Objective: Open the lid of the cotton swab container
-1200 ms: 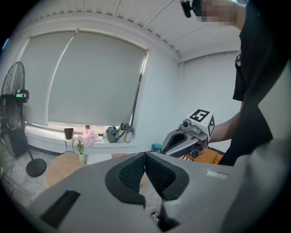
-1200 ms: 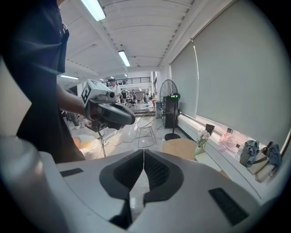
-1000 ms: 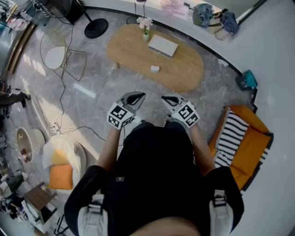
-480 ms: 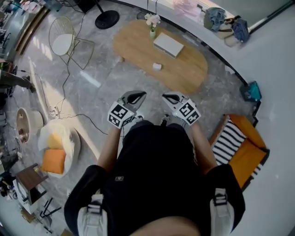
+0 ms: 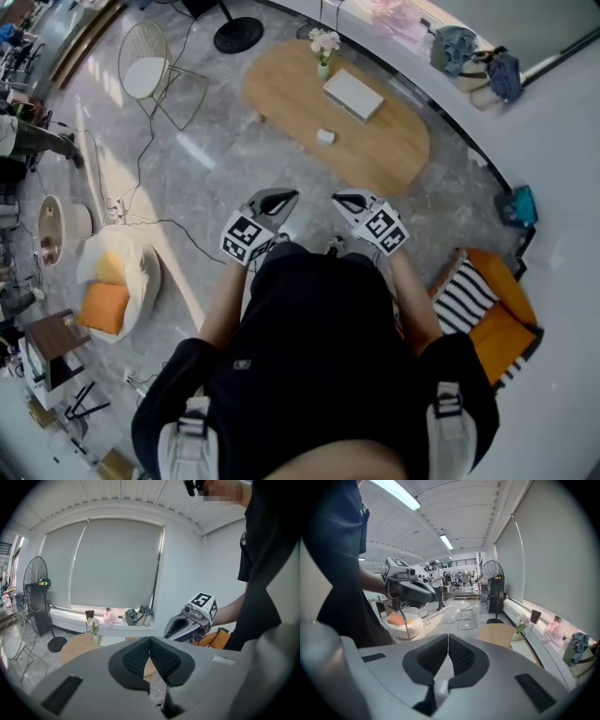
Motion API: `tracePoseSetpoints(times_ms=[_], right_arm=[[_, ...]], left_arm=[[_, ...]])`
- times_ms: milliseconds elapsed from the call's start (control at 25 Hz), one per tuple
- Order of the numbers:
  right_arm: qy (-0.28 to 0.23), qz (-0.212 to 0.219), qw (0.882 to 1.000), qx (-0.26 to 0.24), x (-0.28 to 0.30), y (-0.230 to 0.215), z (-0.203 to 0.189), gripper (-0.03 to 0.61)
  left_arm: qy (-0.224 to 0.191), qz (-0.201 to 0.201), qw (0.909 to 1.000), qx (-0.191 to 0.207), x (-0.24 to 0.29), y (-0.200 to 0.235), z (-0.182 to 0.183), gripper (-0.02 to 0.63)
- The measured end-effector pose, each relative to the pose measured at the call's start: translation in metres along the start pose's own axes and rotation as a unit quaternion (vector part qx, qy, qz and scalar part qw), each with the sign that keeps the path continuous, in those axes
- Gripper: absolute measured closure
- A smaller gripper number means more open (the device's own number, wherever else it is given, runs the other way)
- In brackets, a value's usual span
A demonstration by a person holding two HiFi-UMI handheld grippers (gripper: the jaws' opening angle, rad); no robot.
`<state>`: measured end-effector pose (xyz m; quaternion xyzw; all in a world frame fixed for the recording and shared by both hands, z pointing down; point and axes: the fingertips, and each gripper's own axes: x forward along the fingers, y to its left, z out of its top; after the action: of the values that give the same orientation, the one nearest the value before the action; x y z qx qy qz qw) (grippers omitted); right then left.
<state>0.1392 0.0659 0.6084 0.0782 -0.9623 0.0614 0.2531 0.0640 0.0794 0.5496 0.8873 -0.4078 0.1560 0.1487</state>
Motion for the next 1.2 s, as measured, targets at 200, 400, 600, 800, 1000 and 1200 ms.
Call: tracePoseSetpoints(times_ms=[200, 400, 600, 800, 1000, 1200], right_arm=[[-0.002, 0.002, 1.000, -0.003, -0.010, -0.001, -0.004, 0.581], [-0.009, 0.000, 1.000, -0.002, -0.016, -0.004, -0.006, 0.581], [-0.010, -0.004, 1.000, 0.003, -0.026, -0.006, -0.011, 0.581], [-0.009, -0.009, 1.000, 0.012, -0.032, -0.008, -0.022, 0.581], [-0.002, -0.020, 1.000, 0.018, -0.036, -0.016, -0.027, 0.581], [0.008, -0.030, 0.999, 0.024, -0.028, -0.018, -0.026, 0.581]], left_arm=[[-0.005, 0.009, 0.9999, 0.003, 0.002, -0.010, 0.006, 0.612], [-0.005, 0.011, 0.9999, 0.007, 0.007, -0.014, 0.009, 0.612], [-0.004, 0.008, 0.9999, 0.012, 0.014, -0.022, 0.013, 0.612], [-0.001, 0.002, 0.9999, 0.014, 0.021, -0.028, 0.012, 0.612], [-0.002, -0.007, 0.9999, 0.012, 0.028, -0.026, 0.013, 0.612], [-0.003, -0.022, 0.9997, 0.004, 0.032, -0.015, 0.008, 0.612]])
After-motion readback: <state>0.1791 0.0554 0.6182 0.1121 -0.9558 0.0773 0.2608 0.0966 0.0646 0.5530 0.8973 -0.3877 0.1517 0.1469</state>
